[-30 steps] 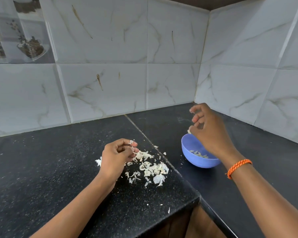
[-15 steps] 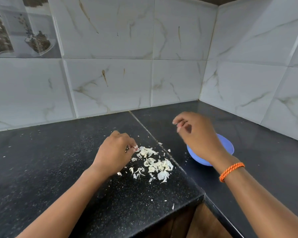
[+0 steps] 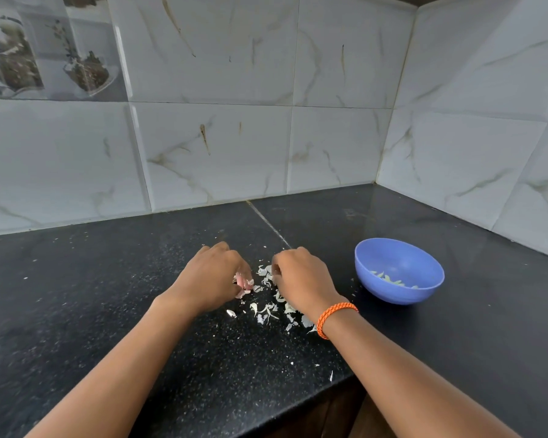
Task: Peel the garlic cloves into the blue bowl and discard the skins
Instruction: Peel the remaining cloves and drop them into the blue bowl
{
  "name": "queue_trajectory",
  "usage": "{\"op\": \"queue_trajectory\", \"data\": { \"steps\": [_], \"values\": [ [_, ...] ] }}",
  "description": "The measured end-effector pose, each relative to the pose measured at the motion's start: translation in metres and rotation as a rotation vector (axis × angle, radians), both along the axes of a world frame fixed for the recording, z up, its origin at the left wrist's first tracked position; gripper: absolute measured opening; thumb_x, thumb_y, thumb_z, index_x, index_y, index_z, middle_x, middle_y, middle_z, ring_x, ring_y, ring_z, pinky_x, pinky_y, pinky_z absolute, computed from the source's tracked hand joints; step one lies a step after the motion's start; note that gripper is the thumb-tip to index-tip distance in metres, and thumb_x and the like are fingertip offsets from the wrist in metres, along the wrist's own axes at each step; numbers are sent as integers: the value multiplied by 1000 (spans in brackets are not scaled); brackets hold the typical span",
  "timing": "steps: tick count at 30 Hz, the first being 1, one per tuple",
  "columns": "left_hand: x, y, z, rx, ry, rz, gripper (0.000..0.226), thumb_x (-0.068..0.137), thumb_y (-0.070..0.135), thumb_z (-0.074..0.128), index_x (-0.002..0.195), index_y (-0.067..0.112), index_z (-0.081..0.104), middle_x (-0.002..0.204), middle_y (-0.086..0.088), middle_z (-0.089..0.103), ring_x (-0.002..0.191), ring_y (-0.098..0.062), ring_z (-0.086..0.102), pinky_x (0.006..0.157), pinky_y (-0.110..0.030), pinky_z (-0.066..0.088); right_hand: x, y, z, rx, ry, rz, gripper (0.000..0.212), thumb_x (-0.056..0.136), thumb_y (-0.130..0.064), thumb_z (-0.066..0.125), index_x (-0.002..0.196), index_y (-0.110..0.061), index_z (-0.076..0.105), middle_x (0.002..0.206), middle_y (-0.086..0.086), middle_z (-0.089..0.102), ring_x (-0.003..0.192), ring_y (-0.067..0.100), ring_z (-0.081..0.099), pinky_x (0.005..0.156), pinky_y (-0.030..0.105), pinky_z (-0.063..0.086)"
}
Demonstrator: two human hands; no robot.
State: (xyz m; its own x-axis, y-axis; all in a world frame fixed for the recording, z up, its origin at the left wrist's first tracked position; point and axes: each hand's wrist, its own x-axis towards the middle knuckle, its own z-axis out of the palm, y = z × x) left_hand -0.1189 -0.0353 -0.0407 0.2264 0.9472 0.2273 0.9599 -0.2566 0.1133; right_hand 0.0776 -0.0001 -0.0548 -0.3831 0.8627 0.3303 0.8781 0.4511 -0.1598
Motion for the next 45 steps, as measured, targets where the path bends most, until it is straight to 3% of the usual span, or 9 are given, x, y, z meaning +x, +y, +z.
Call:
{"op": "queue_trajectory", "data": {
  "steps": [9,13,19,23,28,33,38,41,45],
  "values": [
    [1,2,-2,70,-159,-21,25,94,13,66,98,34,79,90,16,73,100,-9,56,81,-33,40,13,6,16,-38,234,92,24,100,-6,59,111,-23,73,93,-3,71,77,15,68,70,34,59],
    [0,6,-4,47,-329,-59,19,92,16,75,92,34,79,84,19,73,84,-1,66,77,-34,57,31,8,22,-44,364,146,28,98,0,62,113,-21,74,91,-4,68,71,11,65,69,32,60],
    [5,8,-3,44,-566,-92,18,84,14,90,87,31,83,75,16,77,70,-4,68,63,-12,44,44,-2,20,-101,423,164,37,87,-10,87,120,-21,74,92,-7,71,76,9,71,76,32,64],
    [8,9,-8,34,-563,-92,16,85,16,91,87,31,84,74,14,77,71,-4,68,64,-12,44,49,-7,16,-82,415,134,29,91,-22,85,119,-24,78,78,-10,77,77,4,71,81,33,63],
    [10,8,-6,13,-597,-104,5,92,21,86,90,26,86,75,15,78,66,3,66,62,-10,44,50,-5,14,-47,368,93,22,100,-13,72,117,-24,80,84,-10,79,79,2,72,82,29,62],
    [6,9,-5,11,-656,-98,9,92,27,87,84,27,83,67,18,73,56,3,58,57,-12,43,42,-7,13,-58,352,139,23,92,-9,80,109,-24,80,96,-12,75,87,2,67,81,27,61],
    [2,11,-5,-8,-740,-94,12,87,28,91,79,27,82,70,8,77,60,-1,62,59,-17,46,22,-13,12,-155,599,242,12,95,-17,78,104,-24,82,93,-10,78,88,3,72,80,23,61],
    [-1,12,-5,-52,-855,-87,12,86,19,91,79,20,82,72,-6,77,62,-10,63,63,-28,49,14,-17,10,-260,758,283,13,94,-17,82,106,-22,82,94,-5,78,89,11,76,77,32,66],
    [0,9,-4,-92,-977,-109,12,82,21,93,80,15,83,72,-8,77,61,-11,60,59,-22,44,15,-17,10,-320,866,286,12,93,-11,83,103,-18,82,92,-1,80,84,17,79,76,40,67]
  ]
}}
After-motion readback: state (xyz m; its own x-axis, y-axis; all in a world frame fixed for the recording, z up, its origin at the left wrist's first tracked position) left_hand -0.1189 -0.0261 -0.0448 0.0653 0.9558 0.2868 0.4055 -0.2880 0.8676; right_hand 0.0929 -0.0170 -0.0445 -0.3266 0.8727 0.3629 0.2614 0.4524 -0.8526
